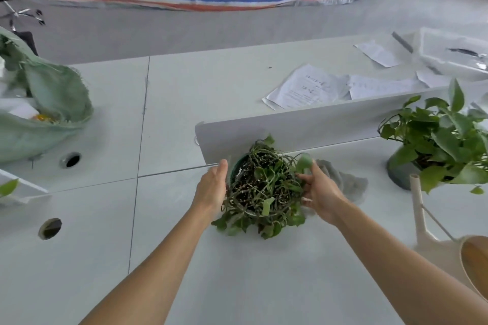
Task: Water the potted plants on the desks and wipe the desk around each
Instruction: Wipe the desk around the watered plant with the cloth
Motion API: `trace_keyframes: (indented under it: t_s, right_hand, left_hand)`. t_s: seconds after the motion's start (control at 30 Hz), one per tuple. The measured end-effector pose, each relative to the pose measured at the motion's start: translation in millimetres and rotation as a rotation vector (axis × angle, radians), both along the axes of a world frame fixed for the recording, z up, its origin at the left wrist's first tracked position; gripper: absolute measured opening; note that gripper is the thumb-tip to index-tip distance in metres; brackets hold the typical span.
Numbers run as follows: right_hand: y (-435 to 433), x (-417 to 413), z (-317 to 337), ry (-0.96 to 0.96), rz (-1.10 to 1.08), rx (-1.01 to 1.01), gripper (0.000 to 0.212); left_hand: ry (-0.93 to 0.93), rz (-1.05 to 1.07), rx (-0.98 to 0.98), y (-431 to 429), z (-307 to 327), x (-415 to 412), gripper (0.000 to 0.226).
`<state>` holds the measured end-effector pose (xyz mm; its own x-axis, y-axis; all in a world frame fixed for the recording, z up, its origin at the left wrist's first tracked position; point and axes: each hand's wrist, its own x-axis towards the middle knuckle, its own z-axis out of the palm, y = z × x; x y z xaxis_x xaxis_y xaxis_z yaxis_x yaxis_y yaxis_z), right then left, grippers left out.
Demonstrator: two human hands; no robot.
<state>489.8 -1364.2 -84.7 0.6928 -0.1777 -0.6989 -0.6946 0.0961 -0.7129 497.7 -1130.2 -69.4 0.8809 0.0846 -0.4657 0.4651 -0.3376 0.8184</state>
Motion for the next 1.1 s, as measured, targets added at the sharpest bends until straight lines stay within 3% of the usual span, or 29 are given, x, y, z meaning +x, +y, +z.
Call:
trace_keyframes:
  t_s: [0.13,0.2,0.23,0.3,0.37,0.43,0.5,0.57,0.63,0.7,0.77,0.87,0.97,1.03,1.1]
  right_hand:
    - [-2.9,21.7,2.1,-0.007,0.193,-0.011,0.069]
    - [-18.2,30.6,1.0,-0.092,0.208,-0.11,0.06]
    - [-31.7,33.7,-3.1,-0.158,0.19,-0.242,0.054]
    - [-64.3,32.0,-13.5,-0.218,0.289,-0.762,0.046]
    - [-91.5,15.6,-37.6,-0.113,0.62,-1.17,0.051]
    - [-95.8,-17.6,-77.9,-0.051,0.988,-1.295,0.064]
    - [-81.4,-53.8,-114.8,-0.155,1.223,-1.37,0.067]
    - [-69.6,-61.0,-130.8,-0.374,1.263,-1.412,0.06]
    - [-59.3,-38.0,-129.8,-0.467,1.324,-1.383,0.059]
    - [-52.4,-0.4,-123.1,-0.477,1.357,-1.356,0.077]
    - [-56.4,40.6,-122.4,-0.416,1.244,-1.349,0.095]
    - [-93.3,70.1,-121.3,-0.13,0.94,-1.285,0.077]
    - [-112.7,42.7,-121.6,0.111,0.721,-1.207,0.072]
    - [-90.2,-0.1,-123.3,0.085,0.792,-1.218,0.068]
    - [-52.3,-57.4,-127.0,-0.104,1.016,-1.232,0.065]
  left_hand:
    - [-0.013,0.133,-0.02,8.1,-9.0,-18.9,0.038]
    - [-0.058,0.219,0.008,14.6,-17.0,-25.8,0.03]
    - [-0.094,0.247,0.069,19.7,-22.3,-30.0,0.029]
    - [-0.157,0.248,0.26,31.7,-39.8,-43.6,0.031]
    - [-0.153,0.148,0.451,42.3,-70.9,-67.6,0.032]
    - [-0.102,-0.041,0.654,49.1,-102.8,-96.2,0.039]
    - [-0.11,-0.236,0.843,53.6,-126.5,-119.4,0.051]
    - [-0.121,-0.364,0.967,56.3,-142.7,-131.3,0.064]
    - [-0.148,-0.387,1.043,57.0,-152.3,-136.0,0.067]
    - [-0.169,-0.392,1.083,55.7,-157.0,-137.2,0.067]
    - [-0.201,-0.387,1.121,55.3,-163.8,-136.6,0.066]
    - [-0.224,-0.388,1.136,56.3,-168.2,-137.6,0.066]
    - [-0.229,-0.378,1.121,57.4,-170.2,-138.6,0.067]
    - [-0.222,-0.383,1.105,56.5,-168.5,-139.1,0.067]
    - [-0.215,-0.389,1.102,56.1,-166.5,-139.7,0.069]
